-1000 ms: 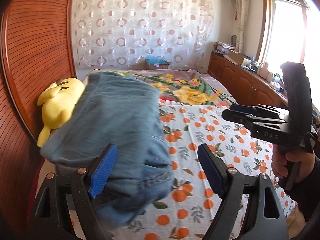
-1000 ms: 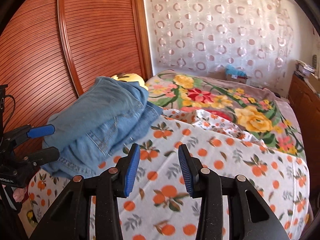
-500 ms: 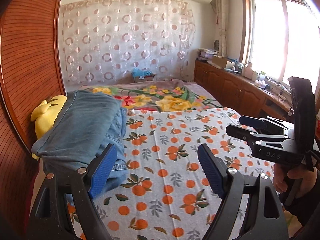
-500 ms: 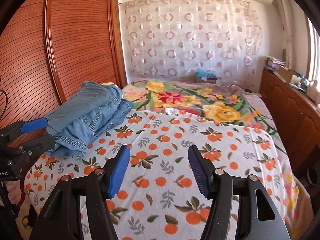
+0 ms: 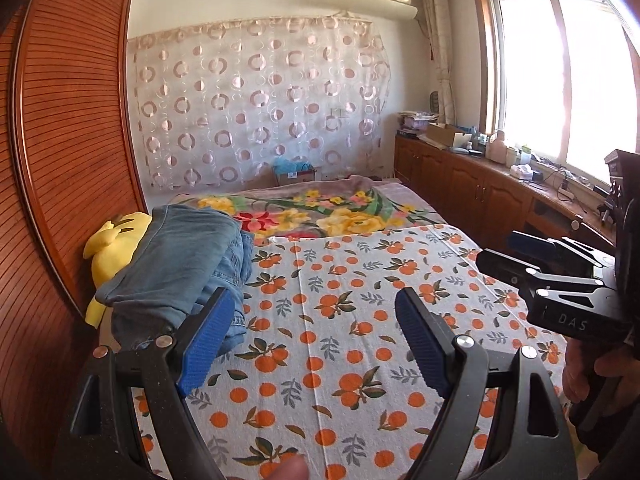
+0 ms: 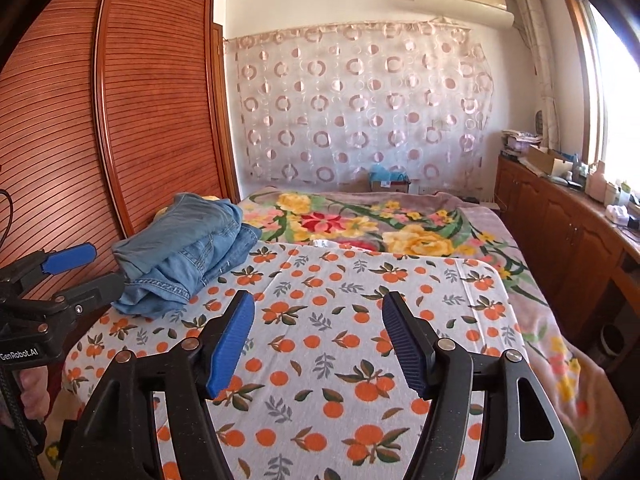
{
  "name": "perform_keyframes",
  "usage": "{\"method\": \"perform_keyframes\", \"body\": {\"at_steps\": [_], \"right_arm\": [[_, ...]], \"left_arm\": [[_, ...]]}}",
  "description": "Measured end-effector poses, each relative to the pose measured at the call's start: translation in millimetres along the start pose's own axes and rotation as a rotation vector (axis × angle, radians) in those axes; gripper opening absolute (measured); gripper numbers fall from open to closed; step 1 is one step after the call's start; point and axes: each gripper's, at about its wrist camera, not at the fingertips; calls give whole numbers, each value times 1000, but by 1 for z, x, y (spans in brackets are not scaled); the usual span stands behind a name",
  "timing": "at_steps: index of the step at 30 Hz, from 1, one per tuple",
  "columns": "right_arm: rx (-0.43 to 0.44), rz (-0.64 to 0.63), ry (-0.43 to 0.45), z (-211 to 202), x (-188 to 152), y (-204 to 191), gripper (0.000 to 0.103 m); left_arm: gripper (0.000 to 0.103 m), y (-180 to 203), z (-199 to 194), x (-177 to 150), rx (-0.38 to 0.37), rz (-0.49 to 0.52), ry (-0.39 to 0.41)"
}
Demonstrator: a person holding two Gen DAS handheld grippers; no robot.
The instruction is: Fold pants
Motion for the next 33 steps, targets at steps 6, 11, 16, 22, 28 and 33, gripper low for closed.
{"method": "perform_keyframes", "body": {"at_steps": [6, 11, 16, 22, 28, 33], "right_arm": [[3, 4, 31, -25, -6, 0, 69], [1, 7, 45, -34, -7, 0, 69], [-9, 15, 56, -38, -10, -1, 69], [-20, 18, 70, -41, -13, -2, 69], [-42, 23, 73, -44, -20, -2, 69], [-55, 27, 72, -44, -22, 0, 69]], "left_arm": [[83, 7, -20, -3, 0, -5, 18], [83, 10, -28, -3, 8, -5, 21], [83, 12, -39, -6, 13, -12, 26], [83, 12, -44, -8, 22, -11, 29], [83, 10, -52, -14, 27, -29, 29], [83, 6, -56, -19, 36, -42, 27]]}}
Point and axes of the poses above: each gripper's, at about its wrist camera, not at the fingertips, and z roughly the way its jaws point, y to its right, x to its top, and after that the axes turned 10 degrees about z, right-handed
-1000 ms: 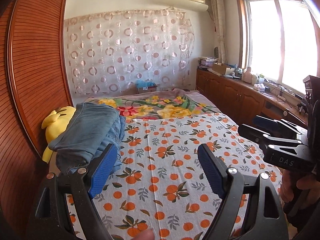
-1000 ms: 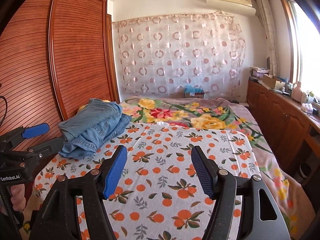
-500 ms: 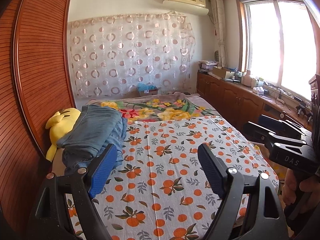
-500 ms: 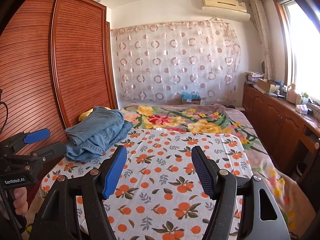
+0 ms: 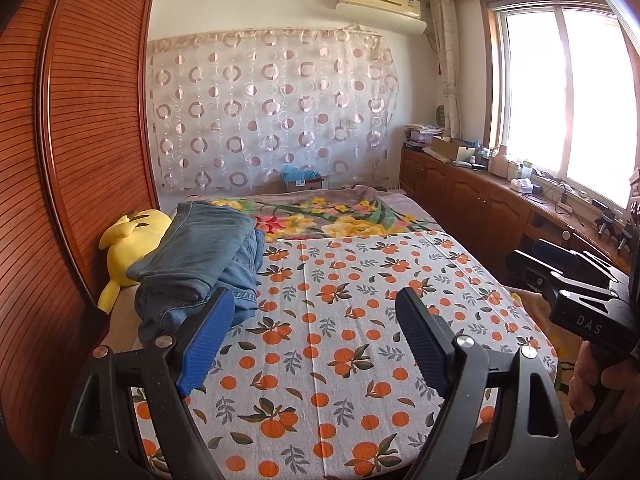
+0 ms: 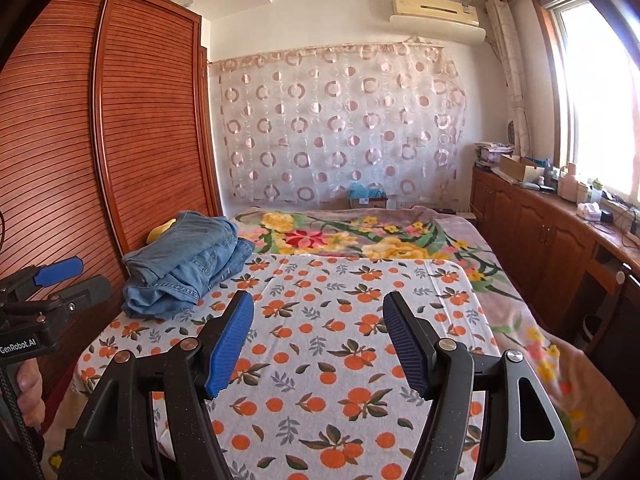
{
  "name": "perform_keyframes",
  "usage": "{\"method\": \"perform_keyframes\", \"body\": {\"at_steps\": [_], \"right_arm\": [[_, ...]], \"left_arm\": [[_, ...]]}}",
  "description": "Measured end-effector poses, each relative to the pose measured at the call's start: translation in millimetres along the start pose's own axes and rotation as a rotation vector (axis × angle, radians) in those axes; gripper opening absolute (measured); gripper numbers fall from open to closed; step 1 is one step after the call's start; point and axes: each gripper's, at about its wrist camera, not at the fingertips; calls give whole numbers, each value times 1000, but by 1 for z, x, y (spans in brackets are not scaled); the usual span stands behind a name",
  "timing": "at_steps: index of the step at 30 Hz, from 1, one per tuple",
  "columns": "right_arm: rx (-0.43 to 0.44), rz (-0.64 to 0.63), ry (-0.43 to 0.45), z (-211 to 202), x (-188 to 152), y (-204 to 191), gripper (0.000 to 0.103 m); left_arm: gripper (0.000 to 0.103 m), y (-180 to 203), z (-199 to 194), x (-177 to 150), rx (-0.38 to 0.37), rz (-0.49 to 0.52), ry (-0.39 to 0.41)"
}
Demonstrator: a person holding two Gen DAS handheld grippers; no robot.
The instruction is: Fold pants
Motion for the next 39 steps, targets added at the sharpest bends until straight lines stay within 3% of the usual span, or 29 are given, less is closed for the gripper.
{"method": "perform_keyframes", "body": {"at_steps": [39], "right_arm": [[-4, -1, -1, 5, -5, 5, 69]], "left_arm": [[83, -1, 2, -3, -3, -9, -11]]}}
Point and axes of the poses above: each gripper's, at about its wrist camera, not at the fingertips, and z roughly the way its jaws point, y to its right, x to its top, and after that the axes turned 10 degrees about z, right-handed
